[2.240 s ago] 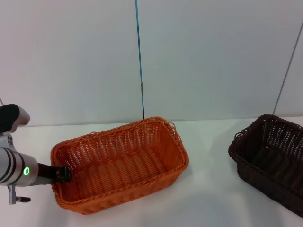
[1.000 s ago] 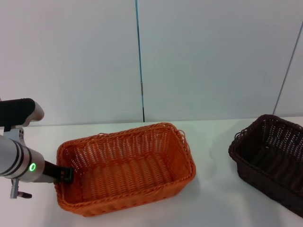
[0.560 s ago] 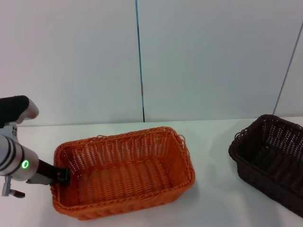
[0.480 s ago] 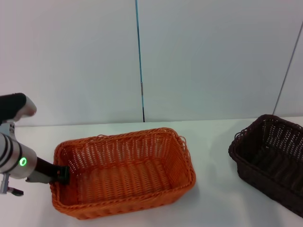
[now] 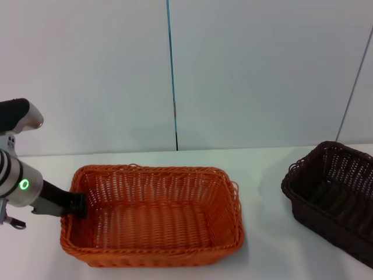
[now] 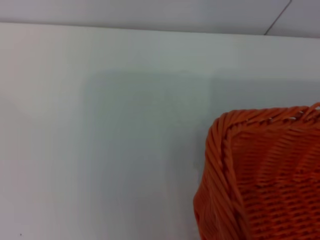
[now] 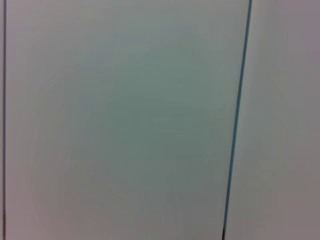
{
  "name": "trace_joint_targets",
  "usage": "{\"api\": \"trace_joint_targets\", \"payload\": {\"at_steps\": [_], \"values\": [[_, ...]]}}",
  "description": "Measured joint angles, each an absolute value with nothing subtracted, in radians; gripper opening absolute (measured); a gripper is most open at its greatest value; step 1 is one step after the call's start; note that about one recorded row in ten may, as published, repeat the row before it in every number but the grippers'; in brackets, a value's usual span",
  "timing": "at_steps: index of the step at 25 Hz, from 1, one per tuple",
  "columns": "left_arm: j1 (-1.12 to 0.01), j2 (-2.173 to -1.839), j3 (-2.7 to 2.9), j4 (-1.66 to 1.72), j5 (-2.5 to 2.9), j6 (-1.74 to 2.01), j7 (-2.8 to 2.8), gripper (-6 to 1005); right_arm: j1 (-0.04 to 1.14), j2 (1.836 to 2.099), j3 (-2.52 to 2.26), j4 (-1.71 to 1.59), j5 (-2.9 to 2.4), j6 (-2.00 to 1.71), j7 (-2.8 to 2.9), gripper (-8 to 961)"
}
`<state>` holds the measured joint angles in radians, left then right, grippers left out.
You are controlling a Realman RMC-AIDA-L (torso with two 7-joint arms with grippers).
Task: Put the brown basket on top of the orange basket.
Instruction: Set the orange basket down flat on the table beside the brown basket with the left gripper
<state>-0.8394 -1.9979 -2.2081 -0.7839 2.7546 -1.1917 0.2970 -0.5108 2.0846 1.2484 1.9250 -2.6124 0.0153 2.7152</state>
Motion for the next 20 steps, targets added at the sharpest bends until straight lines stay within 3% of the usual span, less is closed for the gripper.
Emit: {"api": "trace_joint_targets", "payload": {"at_steps": [20], "values": [[-0.852, -1.932, -2.27, -0.773, 2.646, -1.304, 0.309, 159, -0.502, 2.085, 1.251, 1.915, -2.612, 0.015, 2.715, 915]]}}
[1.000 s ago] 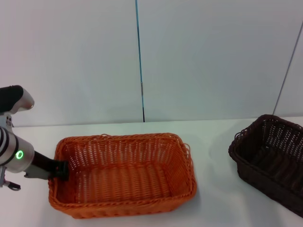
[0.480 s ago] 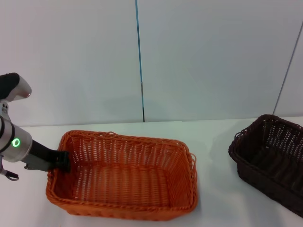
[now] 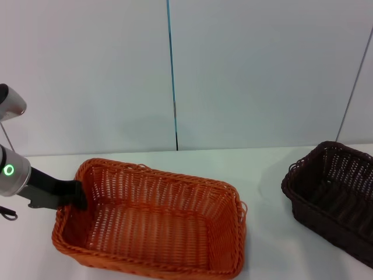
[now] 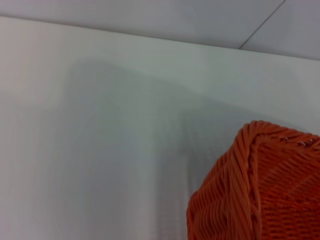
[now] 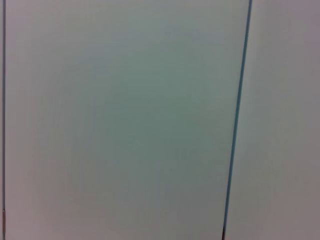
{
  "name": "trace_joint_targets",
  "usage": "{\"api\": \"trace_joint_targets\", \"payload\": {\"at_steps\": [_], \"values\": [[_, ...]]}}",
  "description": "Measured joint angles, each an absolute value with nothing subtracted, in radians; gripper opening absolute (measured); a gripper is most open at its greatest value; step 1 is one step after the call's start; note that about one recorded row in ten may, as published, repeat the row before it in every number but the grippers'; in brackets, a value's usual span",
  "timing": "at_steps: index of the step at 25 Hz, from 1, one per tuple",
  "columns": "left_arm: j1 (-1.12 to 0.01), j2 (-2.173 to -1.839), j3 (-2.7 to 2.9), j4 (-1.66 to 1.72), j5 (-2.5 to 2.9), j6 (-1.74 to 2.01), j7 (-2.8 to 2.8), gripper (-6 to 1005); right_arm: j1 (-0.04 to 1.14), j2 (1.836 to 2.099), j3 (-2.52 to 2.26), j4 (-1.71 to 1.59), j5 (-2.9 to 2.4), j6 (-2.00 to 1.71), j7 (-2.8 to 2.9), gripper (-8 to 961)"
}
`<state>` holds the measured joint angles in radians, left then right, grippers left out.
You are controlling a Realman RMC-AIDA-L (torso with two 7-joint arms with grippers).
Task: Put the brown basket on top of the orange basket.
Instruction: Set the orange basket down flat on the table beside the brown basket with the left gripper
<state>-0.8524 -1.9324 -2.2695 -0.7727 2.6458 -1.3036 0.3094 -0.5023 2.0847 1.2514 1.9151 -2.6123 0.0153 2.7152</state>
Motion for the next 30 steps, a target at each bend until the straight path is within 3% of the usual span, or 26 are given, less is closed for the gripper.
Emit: {"api": "trace_joint_targets", "payload": {"at_steps": [20, 30], "values": [[-0.867, -1.896, -2.342, -0.738, 2.486, -1.4, 0.358, 157, -0.477, 2.085, 1.255, 1.882, -2.612, 0.015, 2.716, 915], [-0.819, -1.932, -2.373, -0.722, 2.406, -1.393, 0.359, 156, -0.467, 2.085, 1.256, 1.881, -2.611, 0.015, 2.716, 915]]}}
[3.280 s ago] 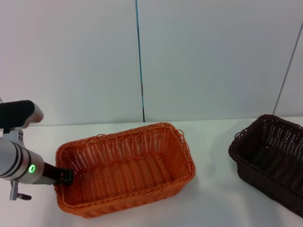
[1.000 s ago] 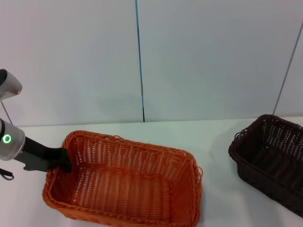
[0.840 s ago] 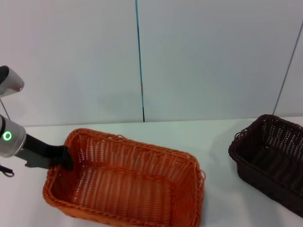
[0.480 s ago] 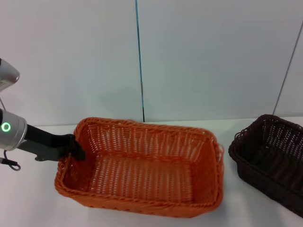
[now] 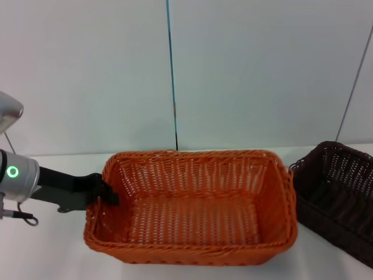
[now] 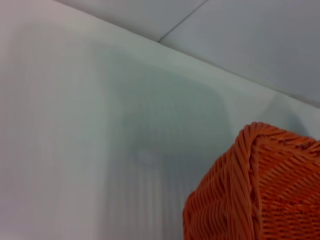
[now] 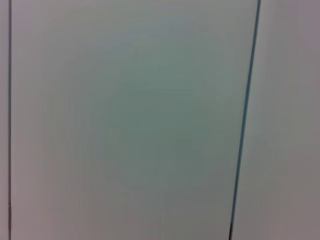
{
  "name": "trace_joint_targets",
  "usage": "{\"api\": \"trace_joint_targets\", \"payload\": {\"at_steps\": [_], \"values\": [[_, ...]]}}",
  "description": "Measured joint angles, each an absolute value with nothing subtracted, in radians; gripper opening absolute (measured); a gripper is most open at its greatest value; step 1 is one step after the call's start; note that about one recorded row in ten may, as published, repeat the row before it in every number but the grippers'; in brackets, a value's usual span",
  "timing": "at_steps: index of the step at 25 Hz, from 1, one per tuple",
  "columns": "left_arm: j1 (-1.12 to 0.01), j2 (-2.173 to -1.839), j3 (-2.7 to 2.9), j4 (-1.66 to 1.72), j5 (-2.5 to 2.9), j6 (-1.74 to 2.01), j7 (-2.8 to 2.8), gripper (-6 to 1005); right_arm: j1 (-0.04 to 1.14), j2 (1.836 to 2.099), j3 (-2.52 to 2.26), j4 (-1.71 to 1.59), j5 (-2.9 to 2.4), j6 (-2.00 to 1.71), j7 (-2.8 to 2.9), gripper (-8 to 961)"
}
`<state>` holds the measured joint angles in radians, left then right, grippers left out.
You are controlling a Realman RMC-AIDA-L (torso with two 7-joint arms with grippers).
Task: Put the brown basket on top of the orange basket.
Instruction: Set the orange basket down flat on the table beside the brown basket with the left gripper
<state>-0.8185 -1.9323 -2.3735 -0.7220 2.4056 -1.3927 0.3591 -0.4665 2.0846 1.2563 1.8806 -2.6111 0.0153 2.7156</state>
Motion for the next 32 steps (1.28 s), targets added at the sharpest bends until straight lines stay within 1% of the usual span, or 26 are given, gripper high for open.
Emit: {"api": "trace_joint_targets", "payload": {"at_steps": [12, 22, 29, 32], "values": [[-0.777, -1.984, -2.375, -0.717, 2.367, -1.356, 0.394, 155, -0.464, 2.083, 1.256, 1.879, -2.612, 0.016, 2.715, 914], [-0.77, -2.016, -2.373, -0.692, 2.359, -1.328, 0.424, 154, -0.464, 2.083, 1.253, 1.886, -2.612, 0.019, 2.715, 915], [-0.761, -2.047, -2.369, -0.688, 2.359, -1.303, 0.436, 153, -0.463, 2.083, 1.251, 1.887, -2.612, 0.02, 2.715, 915], [-0.761, -2.054, -2.366, -0.679, 2.359, -1.289, 0.438, 153, -0.462, 2.083, 1.25, 1.888, -2.612, 0.019, 2.715, 915]]}}
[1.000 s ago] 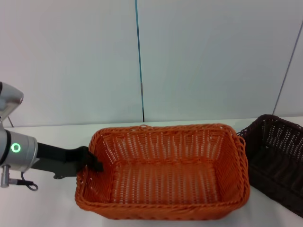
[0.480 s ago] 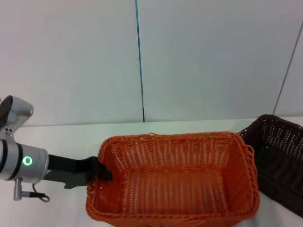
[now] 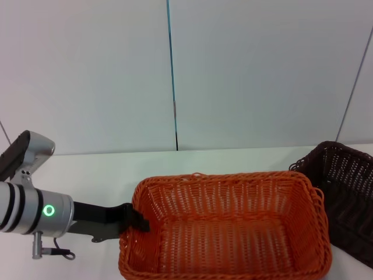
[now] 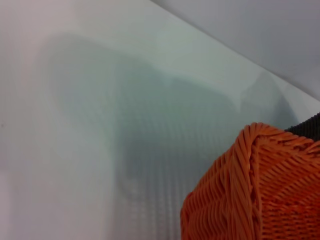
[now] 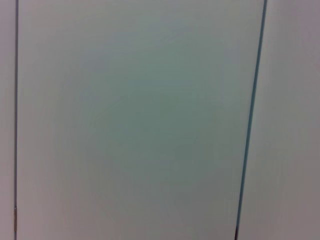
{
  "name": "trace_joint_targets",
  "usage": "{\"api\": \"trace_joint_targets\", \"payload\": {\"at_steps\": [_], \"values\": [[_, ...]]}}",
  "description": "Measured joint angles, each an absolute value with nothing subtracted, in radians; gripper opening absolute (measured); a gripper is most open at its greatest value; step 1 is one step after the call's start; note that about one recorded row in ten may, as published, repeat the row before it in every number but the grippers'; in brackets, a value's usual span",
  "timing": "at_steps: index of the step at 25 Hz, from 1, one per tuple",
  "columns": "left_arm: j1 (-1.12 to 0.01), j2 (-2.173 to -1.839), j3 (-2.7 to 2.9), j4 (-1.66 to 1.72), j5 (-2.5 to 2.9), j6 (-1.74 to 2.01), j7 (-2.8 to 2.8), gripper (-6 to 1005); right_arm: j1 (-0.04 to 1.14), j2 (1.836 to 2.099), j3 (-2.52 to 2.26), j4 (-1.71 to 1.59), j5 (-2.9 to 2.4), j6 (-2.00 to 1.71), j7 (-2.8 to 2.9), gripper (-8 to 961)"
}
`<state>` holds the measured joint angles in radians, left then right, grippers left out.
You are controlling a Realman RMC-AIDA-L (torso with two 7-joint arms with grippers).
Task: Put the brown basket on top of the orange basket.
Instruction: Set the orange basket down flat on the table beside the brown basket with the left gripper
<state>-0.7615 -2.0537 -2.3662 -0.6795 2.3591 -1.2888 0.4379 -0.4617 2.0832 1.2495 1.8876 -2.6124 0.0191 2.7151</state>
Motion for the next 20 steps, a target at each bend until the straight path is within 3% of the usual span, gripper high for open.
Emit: {"api": "trace_joint_targets", "payload": {"at_steps": [20], "values": [[-0.747, -2.07, -2.362, -0.568, 2.366, -1.123, 0.504, 151, -0.46, 2.083, 1.249, 1.897, -2.612, 0.015, 2.715, 915]]}}
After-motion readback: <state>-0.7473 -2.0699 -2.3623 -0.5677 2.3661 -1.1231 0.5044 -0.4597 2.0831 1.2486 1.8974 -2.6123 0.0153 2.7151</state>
